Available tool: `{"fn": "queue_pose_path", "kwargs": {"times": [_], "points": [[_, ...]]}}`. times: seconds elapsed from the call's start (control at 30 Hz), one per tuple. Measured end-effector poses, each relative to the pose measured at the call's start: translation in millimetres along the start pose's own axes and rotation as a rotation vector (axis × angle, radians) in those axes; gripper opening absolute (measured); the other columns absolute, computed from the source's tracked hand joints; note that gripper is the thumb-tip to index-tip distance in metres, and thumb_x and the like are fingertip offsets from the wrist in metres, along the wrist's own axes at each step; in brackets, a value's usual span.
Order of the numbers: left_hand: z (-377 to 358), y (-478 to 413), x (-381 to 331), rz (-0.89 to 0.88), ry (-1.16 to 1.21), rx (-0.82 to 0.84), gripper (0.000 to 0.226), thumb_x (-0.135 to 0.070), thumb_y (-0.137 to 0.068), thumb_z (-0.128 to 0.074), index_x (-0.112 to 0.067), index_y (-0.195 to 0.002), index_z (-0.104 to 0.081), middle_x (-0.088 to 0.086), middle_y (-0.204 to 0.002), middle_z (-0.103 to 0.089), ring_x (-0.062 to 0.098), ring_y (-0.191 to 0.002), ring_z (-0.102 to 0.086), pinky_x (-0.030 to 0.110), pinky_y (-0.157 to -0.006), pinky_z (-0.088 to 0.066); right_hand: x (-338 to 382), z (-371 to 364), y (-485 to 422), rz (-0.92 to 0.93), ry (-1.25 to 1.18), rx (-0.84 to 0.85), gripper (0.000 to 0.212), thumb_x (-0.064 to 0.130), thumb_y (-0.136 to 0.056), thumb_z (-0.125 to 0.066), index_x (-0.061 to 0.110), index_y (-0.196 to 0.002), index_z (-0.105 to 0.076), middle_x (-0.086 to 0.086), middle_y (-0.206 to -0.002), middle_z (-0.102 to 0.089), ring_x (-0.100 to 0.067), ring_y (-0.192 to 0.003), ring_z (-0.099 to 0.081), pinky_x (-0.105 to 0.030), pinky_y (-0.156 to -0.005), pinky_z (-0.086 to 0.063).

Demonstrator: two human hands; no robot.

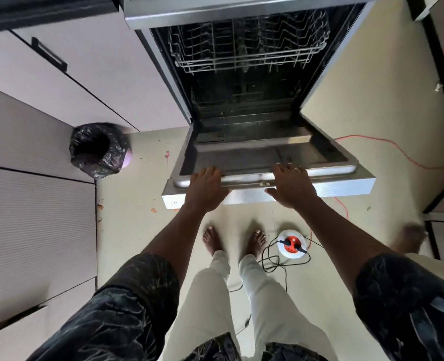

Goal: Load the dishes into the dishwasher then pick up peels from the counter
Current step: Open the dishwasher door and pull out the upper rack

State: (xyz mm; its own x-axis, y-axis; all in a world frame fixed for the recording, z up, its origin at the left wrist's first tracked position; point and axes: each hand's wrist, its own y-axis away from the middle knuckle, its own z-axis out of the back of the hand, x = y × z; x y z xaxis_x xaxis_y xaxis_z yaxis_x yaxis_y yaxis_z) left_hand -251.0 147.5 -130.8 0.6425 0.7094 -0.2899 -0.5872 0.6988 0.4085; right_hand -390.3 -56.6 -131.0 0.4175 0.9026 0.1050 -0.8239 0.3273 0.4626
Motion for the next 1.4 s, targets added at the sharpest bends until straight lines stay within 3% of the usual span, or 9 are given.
{"fn": "queue_pose_path", "kwargs": {"times": [0.23, 0.5, 0.67, 0.87, 1.13, 1.4], "points": [[-56, 12, -2, 0.081, 0.108, 0.131, 0.043, -0.038, -0.09, -0.063, -0.017, -0.127, -0.058, 0.007, -0.131, -0.059, 0.032, -0.117, -0.059, 0.04, -0.095, -0.045, 2, -69, 17, 0.003, -0.014, 0.066, 0.06, 0.039, -0.091, -0.066, 0.003, -0.137, -0.053, -0.02, -0.143, -0.054, -0.045, -0.132, -0.049, -0.05, -0.107, -0.042], [-138, 25, 7, 0.055, 0.058, 0.358, 0.072, -0.046, -0.097, -0.058, -0.011, -0.155, -0.032, 0.01, -0.161, -0.034, 0.028, -0.147, -0.033, 0.039, -0.114, -0.033, -1, -155, 23, 0.01, -0.038, 0.171, 0.05, 0.037, -0.097, -0.056, 0.006, -0.135, -0.053, -0.017, -0.142, -0.055, -0.043, -0.13, -0.05, -0.049, -0.104, -0.04], [-183, 20, 16, 0.062, 0.029, 0.478, 0.076, -0.051, -0.099, -0.053, -0.011, -0.157, -0.025, 0.011, -0.164, -0.028, 0.027, -0.149, -0.03, 0.043, -0.115, -0.034, -1, -201, 18, -0.004, -0.019, 0.243, 0.044, 0.042, -0.101, -0.045, 0.01, -0.13, -0.054, -0.012, -0.128, -0.061, -0.036, -0.119, -0.056, -0.045, -0.095, -0.042], [-234, 12, 30, 0.033, 0.0, 0.556, 0.074, -0.05, -0.1, -0.052, -0.01, -0.157, -0.024, 0.01, -0.164, -0.027, 0.027, -0.149, -0.028, 0.044, -0.116, -0.034, -1, -251, 10, -0.025, -0.046, 0.301, 0.043, 0.04, -0.102, -0.044, 0.008, -0.129, -0.054, -0.014, -0.13, -0.059, -0.038, -0.121, -0.054, -0.047, -0.095, -0.043], [-308, -7, 49, 0.043, -0.043, 0.673, 0.08, -0.058, -0.097, -0.052, -0.014, -0.157, -0.022, 0.009, -0.166, -0.021, 0.03, -0.147, -0.031, 0.048, -0.113, -0.037, -5, -327, -1, -0.05, -0.075, 0.428, 0.056, 0.036, -0.102, -0.046, 0.005, -0.148, -0.038, -0.018, -0.156, -0.037, -0.045, -0.141, -0.035, -0.053, -0.105, -0.04], [-361, -27, 51, 0.113, -0.091, 0.773, 0.092, -0.059, -0.097, -0.05, -0.011, -0.161, -0.006, 0.009, -0.17, -0.003, 0.028, -0.153, -0.018, 0.048, -0.119, -0.029, -15, -380, -18, -0.06, -0.132, 0.52, 0.065, 0.039, -0.105, -0.044, 0.011, -0.159, -0.02, -0.011, -0.168, -0.014, -0.04, -0.153, -0.014, -0.052, -0.117, -0.028]]}}
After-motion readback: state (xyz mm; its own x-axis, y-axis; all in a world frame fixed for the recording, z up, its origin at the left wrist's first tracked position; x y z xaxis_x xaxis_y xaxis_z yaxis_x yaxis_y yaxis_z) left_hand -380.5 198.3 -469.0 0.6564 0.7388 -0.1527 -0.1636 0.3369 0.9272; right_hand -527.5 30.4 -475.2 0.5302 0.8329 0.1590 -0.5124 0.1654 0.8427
